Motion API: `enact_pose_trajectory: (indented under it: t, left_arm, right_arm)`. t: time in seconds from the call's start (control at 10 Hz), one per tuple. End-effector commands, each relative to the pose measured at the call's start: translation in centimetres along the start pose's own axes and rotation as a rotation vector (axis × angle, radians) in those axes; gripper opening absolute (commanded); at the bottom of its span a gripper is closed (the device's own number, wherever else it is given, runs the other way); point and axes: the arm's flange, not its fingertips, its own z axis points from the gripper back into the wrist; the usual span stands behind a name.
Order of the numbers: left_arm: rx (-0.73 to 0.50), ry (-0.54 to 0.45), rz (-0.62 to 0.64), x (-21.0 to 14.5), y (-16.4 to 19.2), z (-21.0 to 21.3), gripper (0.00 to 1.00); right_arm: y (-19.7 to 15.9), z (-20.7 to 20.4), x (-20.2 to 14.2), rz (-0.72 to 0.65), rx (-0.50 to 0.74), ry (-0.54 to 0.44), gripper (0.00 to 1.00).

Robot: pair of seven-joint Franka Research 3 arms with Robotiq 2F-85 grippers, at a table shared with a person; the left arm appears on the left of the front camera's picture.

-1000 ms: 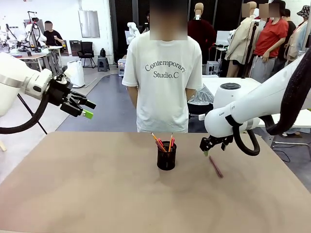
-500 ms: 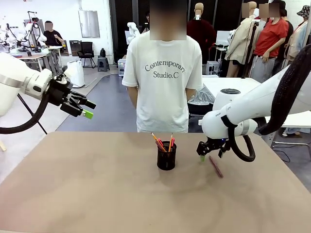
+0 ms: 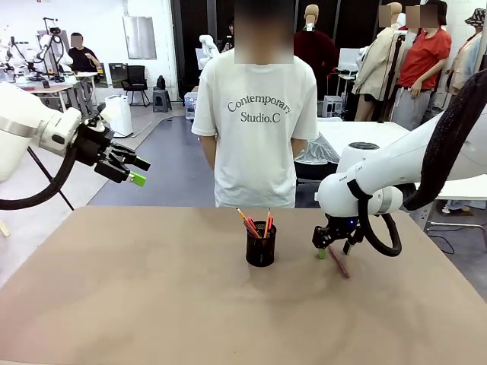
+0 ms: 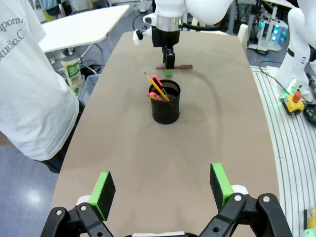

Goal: Place the pens into the pen holder.
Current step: Pick up a writing instrument from the table and place it into the Pen holder.

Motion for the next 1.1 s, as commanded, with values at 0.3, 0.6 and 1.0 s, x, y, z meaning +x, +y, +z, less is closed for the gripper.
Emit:
enact_pose_trajectory:
  t: [0.3, 0.6, 1.0]
  left_arm:
    - [-0.002, 0.000, 0.006, 0.1, -0.1, 0.1, 1.00]
    - [-0.002, 0.000, 0.006, 0.1, -0.1, 0.1, 1.00]
    - [-0.002, 0.000, 0.006, 0.1, -0.1, 0.1, 1.00]
  right_arm:
    - [-0.6, 0.1, 0.4, 0.007, 0.041, 0.030, 0.00]
    - [-0.5, 0.3, 0.5, 0.025, 0.018, 0.065, 0.00]
    - [-0.2, 1.4, 0.8, 0.097, 0.044, 0.071, 0.00]
